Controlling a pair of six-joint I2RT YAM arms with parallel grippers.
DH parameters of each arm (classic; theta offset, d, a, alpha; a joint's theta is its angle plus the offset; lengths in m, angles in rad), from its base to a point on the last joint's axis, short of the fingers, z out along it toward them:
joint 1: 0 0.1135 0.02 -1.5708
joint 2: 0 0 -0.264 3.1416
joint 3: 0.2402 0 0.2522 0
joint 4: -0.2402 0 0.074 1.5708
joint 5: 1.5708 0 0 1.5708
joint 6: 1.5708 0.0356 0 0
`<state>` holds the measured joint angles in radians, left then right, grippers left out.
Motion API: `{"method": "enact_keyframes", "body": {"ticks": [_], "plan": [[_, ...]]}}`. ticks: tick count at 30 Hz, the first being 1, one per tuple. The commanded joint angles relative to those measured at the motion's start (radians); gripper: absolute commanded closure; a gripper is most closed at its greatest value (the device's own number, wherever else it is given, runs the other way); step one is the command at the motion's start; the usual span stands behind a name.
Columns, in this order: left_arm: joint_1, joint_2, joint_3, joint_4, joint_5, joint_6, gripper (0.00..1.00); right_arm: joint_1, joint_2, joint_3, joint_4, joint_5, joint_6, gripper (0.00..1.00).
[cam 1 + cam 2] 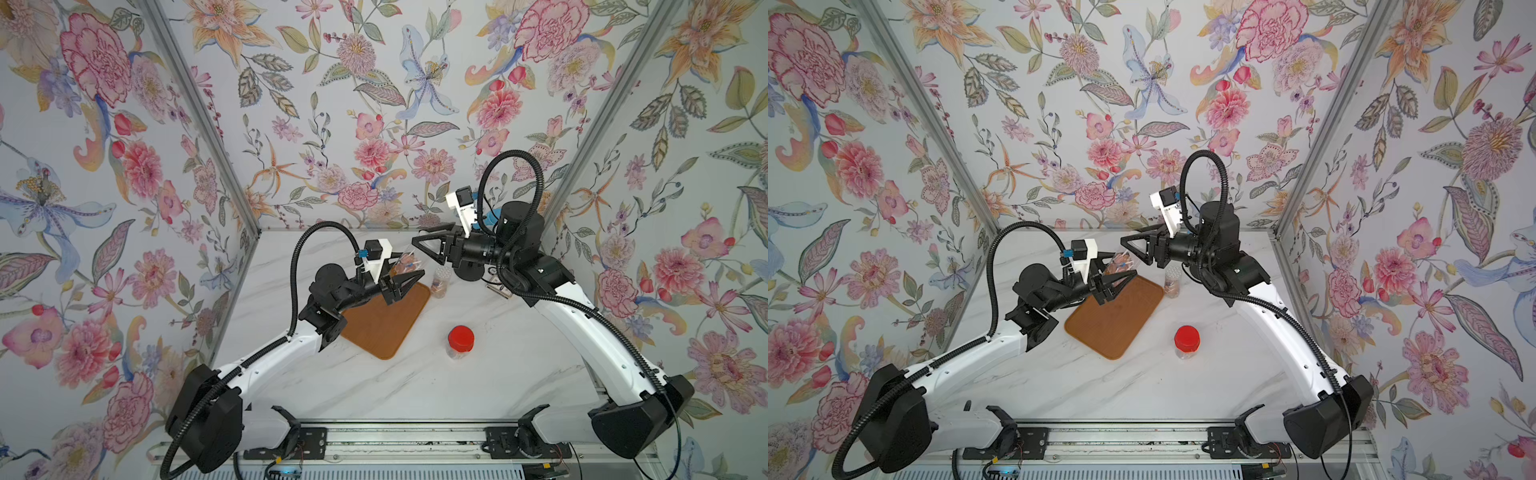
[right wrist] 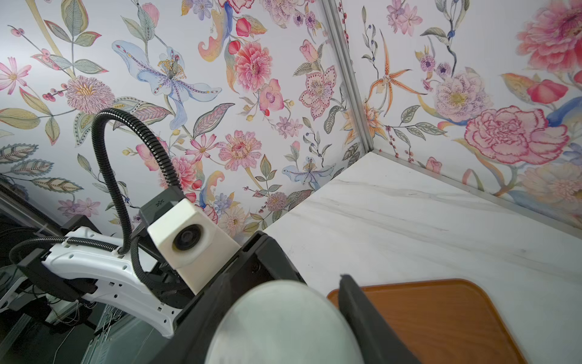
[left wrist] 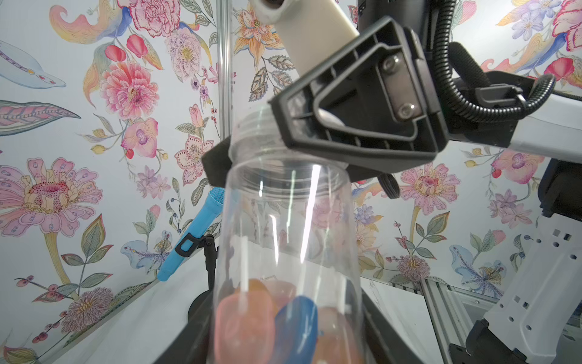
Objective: Pour the candies out of the jar
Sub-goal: Unscrew the lid from the jar.
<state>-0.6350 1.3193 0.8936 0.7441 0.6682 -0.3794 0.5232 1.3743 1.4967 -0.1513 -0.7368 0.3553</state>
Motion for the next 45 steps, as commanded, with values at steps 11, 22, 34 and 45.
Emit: {"method": "enact_keyframes", "body": {"ticks": [11, 22, 34, 45], "plan": [[-0.008, -0.012, -0.002, -0.005, 0.002, 0.024, 1.0, 0.026, -0.003, -0.004, 0.031, 0.011, -0.005, 0.26], [-0.006, -0.017, -0.012, -0.004, -0.01, 0.029, 1.0, 0.009, -0.021, -0.016, 0.029, 0.039, 0.021, 0.3], [-0.006, -0.012, -0.026, 0.001, -0.016, 0.036, 1.0, -0.025, -0.02, -0.021, 0.053, 0.005, 0.084, 0.5], [-0.006, -0.002, -0.044, 0.012, -0.018, 0.033, 1.0, -0.046, -0.014, 0.01, 0.046, -0.058, 0.15, 0.52]]}}
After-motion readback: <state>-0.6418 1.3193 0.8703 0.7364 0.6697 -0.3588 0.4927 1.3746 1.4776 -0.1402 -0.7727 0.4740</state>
